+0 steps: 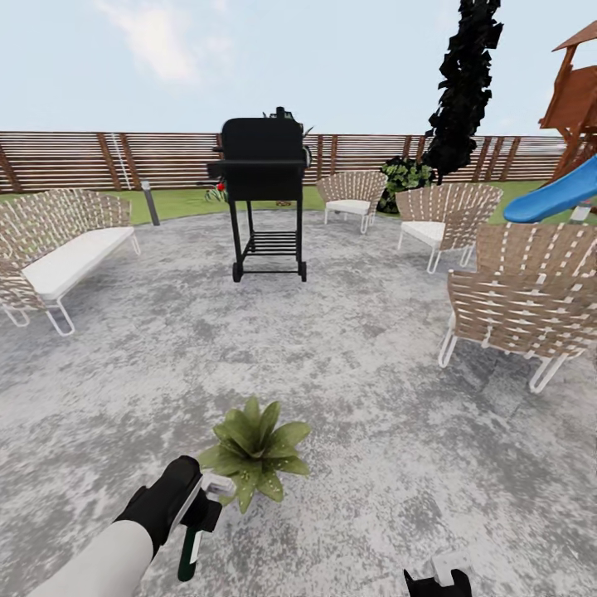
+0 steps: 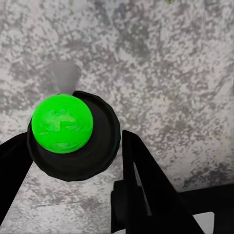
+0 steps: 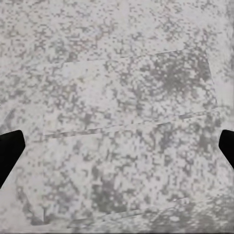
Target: Pick up the pesticide atomizer in the garden and spray insectifuge to fully cover both potted plants in the garden.
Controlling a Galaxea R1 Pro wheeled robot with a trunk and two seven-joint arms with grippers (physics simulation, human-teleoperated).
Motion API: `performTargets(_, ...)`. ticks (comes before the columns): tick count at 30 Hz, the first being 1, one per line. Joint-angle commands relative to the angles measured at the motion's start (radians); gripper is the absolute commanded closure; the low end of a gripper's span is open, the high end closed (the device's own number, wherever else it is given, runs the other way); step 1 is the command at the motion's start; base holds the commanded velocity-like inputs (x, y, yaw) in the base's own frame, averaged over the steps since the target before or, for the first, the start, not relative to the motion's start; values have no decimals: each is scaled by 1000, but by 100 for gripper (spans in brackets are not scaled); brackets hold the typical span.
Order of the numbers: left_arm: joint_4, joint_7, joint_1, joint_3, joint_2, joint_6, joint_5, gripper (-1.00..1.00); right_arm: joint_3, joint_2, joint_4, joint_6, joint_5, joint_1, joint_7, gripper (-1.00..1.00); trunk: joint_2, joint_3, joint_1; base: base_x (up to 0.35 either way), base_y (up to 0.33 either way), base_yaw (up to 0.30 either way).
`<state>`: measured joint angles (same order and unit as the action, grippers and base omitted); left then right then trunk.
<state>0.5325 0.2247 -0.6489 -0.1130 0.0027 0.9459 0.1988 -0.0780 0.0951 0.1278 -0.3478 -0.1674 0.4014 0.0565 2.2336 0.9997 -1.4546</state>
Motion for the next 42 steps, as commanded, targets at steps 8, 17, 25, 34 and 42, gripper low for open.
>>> performTargets(8,6,7,0,-3,-2,1,11,100,-8,0,-1,-4,-9,1,5,-100,0,1,0,-42,288,-3)
performTargets(17,3,7,0,1,-6,1,8,100,-9,0,0,-4,-8,1,5,-100,0,1,0,-1,160,-26)
performTargets(25,1,8,0,1,-6,1,8,100,-9,0,0,-4,-7,1,5,-100,0,1,0,0,2,-273)
performTargets(34,-22,18,27,0,-1,-5,8,100,-9,0,0,-4,-7,1,5,-100,0,1,0,0,0,-174)
performTargets(42,-26,20,29,-26,-4,2,9,100,-9,0,-2,-4,-8,1,5,-100,0,1,0,0,0,-3)
